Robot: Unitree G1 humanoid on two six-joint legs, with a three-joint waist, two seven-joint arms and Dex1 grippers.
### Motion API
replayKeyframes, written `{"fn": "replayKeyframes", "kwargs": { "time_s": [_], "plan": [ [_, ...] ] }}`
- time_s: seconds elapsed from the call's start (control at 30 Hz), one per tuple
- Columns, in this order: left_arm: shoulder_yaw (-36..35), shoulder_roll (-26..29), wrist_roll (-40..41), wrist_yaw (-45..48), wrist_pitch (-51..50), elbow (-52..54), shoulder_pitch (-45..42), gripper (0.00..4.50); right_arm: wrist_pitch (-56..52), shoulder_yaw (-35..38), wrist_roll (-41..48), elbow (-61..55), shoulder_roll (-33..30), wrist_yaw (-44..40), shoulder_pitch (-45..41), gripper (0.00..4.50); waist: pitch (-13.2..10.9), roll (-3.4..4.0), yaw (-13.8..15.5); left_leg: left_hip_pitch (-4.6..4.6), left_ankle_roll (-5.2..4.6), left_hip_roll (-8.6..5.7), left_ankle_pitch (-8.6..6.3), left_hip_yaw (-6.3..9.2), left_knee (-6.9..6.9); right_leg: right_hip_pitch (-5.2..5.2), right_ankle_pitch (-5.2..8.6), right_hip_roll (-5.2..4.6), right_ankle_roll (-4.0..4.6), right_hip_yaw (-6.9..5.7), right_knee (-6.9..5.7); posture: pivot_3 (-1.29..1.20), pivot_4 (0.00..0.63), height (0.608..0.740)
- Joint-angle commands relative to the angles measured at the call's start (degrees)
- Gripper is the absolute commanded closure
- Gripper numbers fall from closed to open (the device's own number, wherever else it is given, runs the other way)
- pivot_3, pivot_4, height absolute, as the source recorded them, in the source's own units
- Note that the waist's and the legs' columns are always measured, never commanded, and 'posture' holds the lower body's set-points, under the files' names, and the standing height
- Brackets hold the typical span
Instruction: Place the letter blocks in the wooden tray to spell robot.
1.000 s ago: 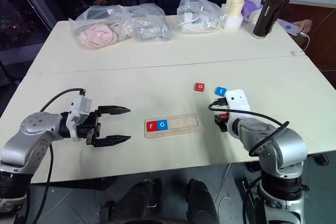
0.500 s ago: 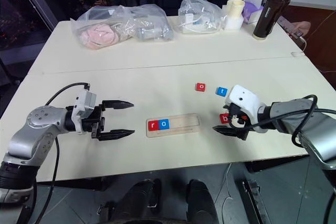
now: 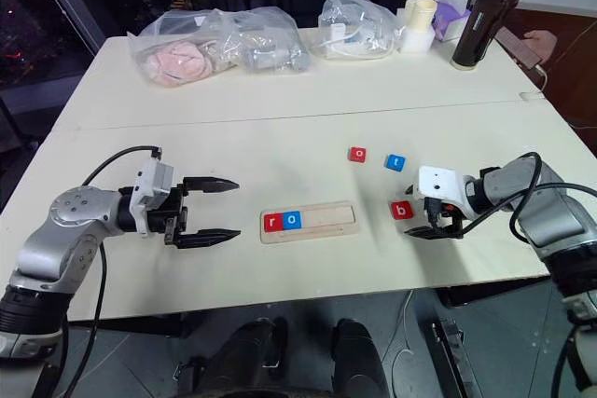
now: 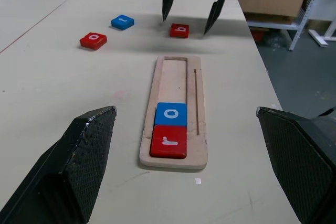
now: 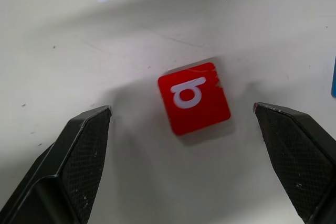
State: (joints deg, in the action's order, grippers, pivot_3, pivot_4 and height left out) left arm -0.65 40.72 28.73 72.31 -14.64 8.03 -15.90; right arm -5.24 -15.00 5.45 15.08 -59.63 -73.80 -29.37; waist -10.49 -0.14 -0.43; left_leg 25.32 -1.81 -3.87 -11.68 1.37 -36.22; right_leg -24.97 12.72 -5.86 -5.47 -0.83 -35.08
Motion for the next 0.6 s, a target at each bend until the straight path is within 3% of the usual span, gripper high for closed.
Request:
{"fn": "replayKeyframes", "kwargs": {
  "time_s": [0.03, 0.2, 0.3, 0.47, 0.6],
  "plan": [
    [-0.63, 0.17, -0.12, -0.12, 1.04, 0.52, -0.40, 0.00, 2.28, 0.88, -1.43, 3.21, 1.27, -1.52, -2.48, 0.04, 0.00, 0.00, 0.01, 0.00, 0.00, 0.00, 0.00, 0.00, 0.00, 0.00, 0.00, 0.00, 0.00, 0.00, -0.01, 0.00, 0.150, 0.738],
    [-0.74, 0.15, -0.20, -0.29, 1.41, 0.31, -0.29, 0.00, 2.86, 1.17, -2.24, 5.15, 2.82, -2.79, -3.38, 0.04, 0.01, 0.01, -0.04, -0.01, 0.00, 0.00, 0.00, 0.00, 0.01, -0.01, -0.01, 0.00, 0.00, 0.00, -0.03, 0.00, 0.150, 0.738],
    [-0.78, 0.08, -0.21, -0.45, 1.56, 0.29, -0.21, 0.00, 3.03, 1.22, -2.92, 5.96, 3.42, -2.89, -3.72, 0.90, 0.01, 0.01, -0.04, -0.03, 0.01, -0.01, 0.01, 0.00, 0.00, 0.01, -0.01, 0.01, 0.00, 0.00, -0.05, 0.00, 0.150, 0.738],
    [-1.09, 0.06, -0.01, -0.32, 1.77, -0.13, -0.23, 0.00, 3.09, 1.40, -3.62, 7.00, 4.67, -3.07, -4.66, 3.39, 0.01, 0.00, -0.20, -0.13, 0.06, 0.00, 0.01, 0.00, -0.04, 0.10, -0.07, 0.02, 0.04, 0.02, -0.08, 0.00, 0.150, 0.738],
    [-2.39, -0.16, 1.55, 0.47, 2.02, -0.69, -0.14, 0.00, 1.45, 2.05, -2.88, 2.80, 5.18, -3.23, -5.72, 3.38, 0.02, 0.01, -0.17, -0.18, 0.06, 0.00, 0.03, 0.00, -0.04, 0.12, -0.07, 0.02, 0.05, 0.02, -0.13, 0.00, 0.150, 0.738]
  ]
}}
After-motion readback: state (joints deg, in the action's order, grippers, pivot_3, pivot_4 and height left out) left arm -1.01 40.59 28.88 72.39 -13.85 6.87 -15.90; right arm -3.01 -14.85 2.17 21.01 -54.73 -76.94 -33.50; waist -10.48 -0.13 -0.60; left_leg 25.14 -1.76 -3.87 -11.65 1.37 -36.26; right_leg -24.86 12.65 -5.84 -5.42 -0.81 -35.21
